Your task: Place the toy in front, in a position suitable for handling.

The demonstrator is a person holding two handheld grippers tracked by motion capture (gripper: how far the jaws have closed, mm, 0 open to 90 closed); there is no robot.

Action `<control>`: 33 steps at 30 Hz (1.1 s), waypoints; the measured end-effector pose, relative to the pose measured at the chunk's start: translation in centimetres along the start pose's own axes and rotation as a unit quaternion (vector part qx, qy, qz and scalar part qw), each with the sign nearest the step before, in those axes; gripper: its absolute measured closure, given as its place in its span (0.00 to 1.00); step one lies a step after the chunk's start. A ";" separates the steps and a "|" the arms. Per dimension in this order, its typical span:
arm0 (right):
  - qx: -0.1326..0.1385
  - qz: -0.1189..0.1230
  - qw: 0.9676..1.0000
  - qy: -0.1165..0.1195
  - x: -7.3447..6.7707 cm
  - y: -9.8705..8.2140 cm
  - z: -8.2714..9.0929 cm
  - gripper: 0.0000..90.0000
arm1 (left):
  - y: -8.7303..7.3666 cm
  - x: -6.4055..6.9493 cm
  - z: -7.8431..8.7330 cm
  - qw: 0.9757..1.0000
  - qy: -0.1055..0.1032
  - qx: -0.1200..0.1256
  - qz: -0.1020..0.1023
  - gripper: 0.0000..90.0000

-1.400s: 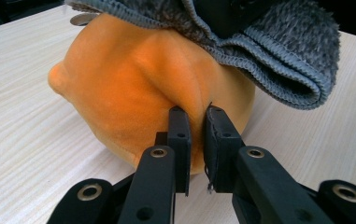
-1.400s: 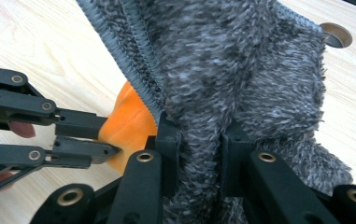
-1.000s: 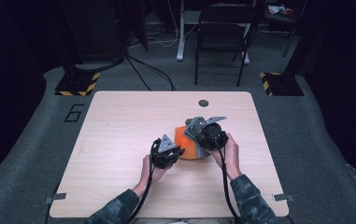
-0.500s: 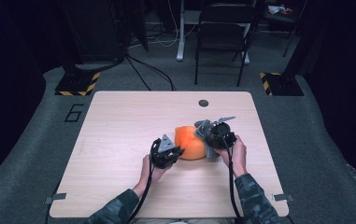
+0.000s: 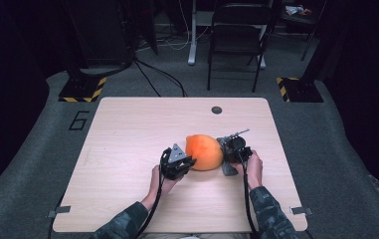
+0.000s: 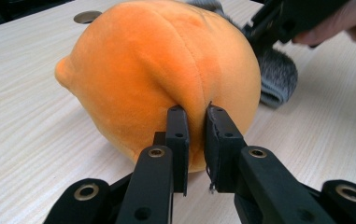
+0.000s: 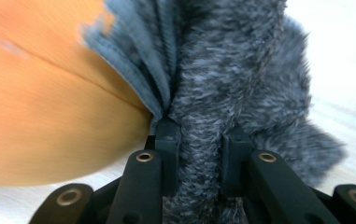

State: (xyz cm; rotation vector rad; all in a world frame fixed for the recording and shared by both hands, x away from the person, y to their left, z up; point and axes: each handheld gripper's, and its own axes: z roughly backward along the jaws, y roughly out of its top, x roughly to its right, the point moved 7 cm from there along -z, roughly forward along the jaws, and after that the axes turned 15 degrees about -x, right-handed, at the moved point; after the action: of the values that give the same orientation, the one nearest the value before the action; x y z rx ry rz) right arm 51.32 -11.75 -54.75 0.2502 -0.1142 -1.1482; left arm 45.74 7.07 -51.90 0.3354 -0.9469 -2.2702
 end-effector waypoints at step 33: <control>0.130 0.102 0.986 0.023 -7.7 2.4 7.8 0.81 | 0.1 0.6 -0.1 1.000 -0.010 0.002 -0.020 0.88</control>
State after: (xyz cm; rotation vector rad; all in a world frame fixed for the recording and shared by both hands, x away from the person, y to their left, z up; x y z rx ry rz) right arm 48.62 -4.85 -46.34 0.4852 -0.2455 -0.9218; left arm 45.36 6.58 -51.89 0.3357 -0.9622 -2.3126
